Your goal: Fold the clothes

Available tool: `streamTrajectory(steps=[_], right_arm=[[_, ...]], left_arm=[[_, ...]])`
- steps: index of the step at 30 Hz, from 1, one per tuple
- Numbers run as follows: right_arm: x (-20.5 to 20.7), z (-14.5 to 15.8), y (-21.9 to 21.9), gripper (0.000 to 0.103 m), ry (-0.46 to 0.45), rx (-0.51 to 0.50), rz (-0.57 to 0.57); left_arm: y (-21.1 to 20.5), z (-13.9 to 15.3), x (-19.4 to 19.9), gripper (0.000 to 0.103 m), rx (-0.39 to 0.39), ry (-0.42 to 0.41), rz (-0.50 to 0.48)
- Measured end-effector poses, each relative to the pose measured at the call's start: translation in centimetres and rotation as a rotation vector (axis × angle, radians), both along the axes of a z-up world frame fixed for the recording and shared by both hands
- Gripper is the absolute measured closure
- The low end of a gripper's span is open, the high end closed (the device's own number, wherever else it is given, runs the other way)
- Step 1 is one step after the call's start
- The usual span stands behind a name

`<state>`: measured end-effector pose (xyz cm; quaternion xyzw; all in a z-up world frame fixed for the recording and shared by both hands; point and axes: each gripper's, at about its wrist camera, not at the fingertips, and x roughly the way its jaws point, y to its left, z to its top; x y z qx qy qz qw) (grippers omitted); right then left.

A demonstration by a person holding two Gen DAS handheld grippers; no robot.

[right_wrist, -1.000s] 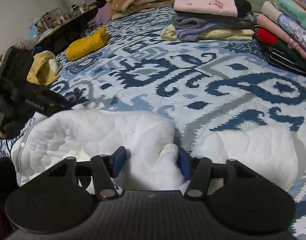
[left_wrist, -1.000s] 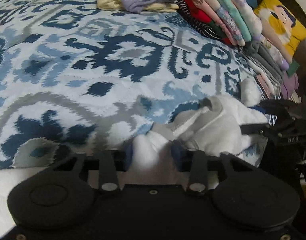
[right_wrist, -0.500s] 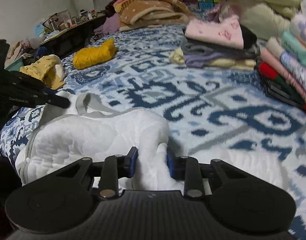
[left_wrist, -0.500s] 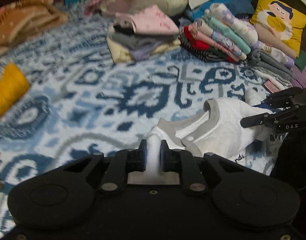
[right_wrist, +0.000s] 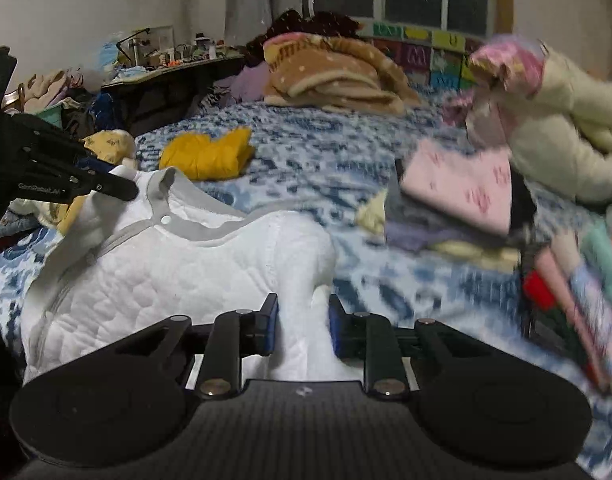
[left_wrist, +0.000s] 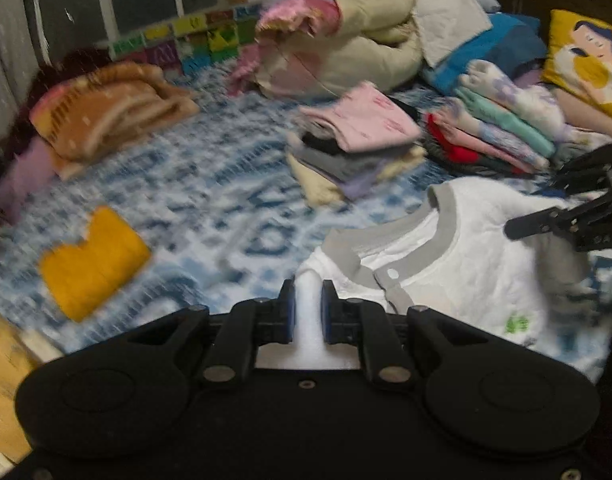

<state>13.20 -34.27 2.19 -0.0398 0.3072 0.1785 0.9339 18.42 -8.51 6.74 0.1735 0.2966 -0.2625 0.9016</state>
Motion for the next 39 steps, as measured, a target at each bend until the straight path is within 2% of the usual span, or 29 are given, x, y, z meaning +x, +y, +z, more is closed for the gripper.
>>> streamTrajectory(steps=[6, 10, 14, 16, 18, 20, 24, 27, 30, 34, 36, 39], right_arm=[[5.4, 5.0, 1.1, 0.078, -0.121, -0.046, -0.030], [7.5, 8.9, 0.9, 0.078, -0.222, -0.059, -0.066], [7.5, 11.5, 0.4, 0.078, -0.303, -0.048, -0.095], [7.1, 10.9, 0.3, 0.078, -0.296, -0.048, -0.094], [6.0, 8.1, 0.7, 0.078, -0.245, -0.072, -0.082], [4.4, 4.5, 1.3, 0.078, -0.176, -0.100, -0.066], [-0.1, -5.3, 2.6, 0.078, 0.033, -0.134, -0.012], [-3.7, -10.2, 3.9, 0.078, 0.116, -0.157, 0.013], [-6.3, -12.2, 4.9, 0.078, 0.121, -0.200, 0.021], [-8.4, -13.2, 5.6, 0.077, 0.137, -0.228, 0.028], [-9.4, -13.4, 5.6, 0.072, 0.160, -0.233, 0.036], [-11.2, -13.8, 5.5, 0.056, 0.196, -0.211, 0.057]], left_arm=[[-0.5, 4.2, 4.7, 0.092, 0.035, -0.133, 0.056], [-0.3, 8.2, 6.2, 0.092, -0.005, -0.249, 0.075], [0.4, 10.2, 5.2, 0.093, -0.053, -0.339, 0.084], [0.4, 8.9, 3.9, 0.093, -0.021, -0.366, 0.076], [0.2, 6.2, 2.3, 0.093, 0.019, -0.357, 0.058], [0.3, 1.6, -0.3, 0.093, 0.081, -0.322, 0.035], [0.6, -8.3, -6.4, 0.093, 0.210, -0.211, -0.020], [0.5, -13.3, -10.9, 0.093, 0.269, -0.169, -0.056], [0.4, -14.8, -13.4, 0.093, 0.312, -0.184, -0.073], [1.4, -14.6, -14.6, 0.094, 0.279, -0.143, -0.055], [1.5, -15.4, -15.5, 0.094, 0.287, -0.108, -0.084], [1.5, -16.5, -16.9, 0.092, 0.293, -0.022, -0.127]])
